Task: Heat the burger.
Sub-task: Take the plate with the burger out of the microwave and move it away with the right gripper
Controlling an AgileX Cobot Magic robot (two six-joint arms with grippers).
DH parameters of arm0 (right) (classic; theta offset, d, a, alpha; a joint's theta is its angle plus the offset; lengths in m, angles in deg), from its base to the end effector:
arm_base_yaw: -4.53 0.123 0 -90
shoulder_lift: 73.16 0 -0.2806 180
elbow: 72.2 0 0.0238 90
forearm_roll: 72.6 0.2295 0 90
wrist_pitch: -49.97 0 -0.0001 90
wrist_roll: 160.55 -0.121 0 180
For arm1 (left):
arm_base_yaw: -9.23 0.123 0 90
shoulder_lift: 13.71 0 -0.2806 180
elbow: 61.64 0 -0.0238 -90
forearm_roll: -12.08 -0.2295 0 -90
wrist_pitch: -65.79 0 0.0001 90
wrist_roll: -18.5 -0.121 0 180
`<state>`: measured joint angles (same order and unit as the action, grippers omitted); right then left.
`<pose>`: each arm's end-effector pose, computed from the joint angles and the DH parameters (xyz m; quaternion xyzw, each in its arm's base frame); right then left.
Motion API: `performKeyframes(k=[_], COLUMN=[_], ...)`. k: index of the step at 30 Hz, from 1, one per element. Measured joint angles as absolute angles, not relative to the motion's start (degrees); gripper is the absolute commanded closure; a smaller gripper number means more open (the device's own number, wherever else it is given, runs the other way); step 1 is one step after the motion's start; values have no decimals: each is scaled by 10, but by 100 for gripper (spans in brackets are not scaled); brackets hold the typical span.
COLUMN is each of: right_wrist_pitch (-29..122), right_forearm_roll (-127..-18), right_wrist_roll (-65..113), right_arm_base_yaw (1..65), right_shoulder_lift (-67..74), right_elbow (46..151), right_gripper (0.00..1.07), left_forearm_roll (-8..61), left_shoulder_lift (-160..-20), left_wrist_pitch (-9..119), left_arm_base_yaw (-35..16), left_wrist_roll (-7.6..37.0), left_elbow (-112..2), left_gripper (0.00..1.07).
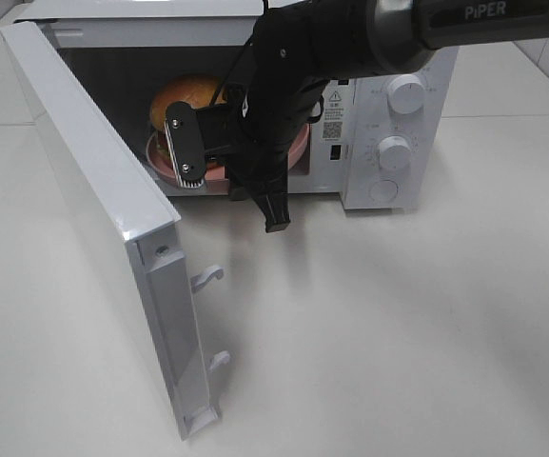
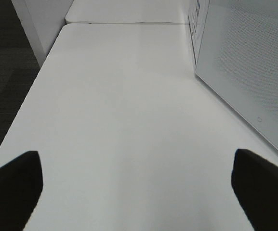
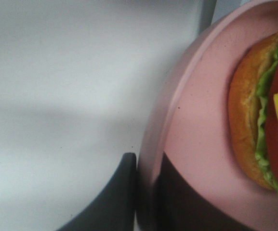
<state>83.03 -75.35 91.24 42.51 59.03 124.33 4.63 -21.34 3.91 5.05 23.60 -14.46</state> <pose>0.3712 0.2857 0.1496 -0.7966 0.5408 -0.0956 0.2526 0.0043 0.0136 0.2583 -0.0108 0.8494 0.0223 0.5272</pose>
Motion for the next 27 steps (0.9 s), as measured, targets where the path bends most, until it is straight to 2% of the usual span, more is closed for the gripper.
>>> performKeyframes(k=[18,27], right_wrist_pitch=[719,647], right_forearm_roll=[-751,-752], right_wrist_roll=[952,965], right_arm_base_yaw=[426,431], right_shoulder_lift=[501,434], right_elbow=[1098,990], right_gripper=[107,107], left_forearm_roll=[46,46], left_shoulder_lift=[-213,-213], left_wrist_pitch=[40,40], left_arm_base_yaw=[50,50], left_wrist_roll=[236,236], left_elbow=[-145,-145], left_gripper=[6,6])
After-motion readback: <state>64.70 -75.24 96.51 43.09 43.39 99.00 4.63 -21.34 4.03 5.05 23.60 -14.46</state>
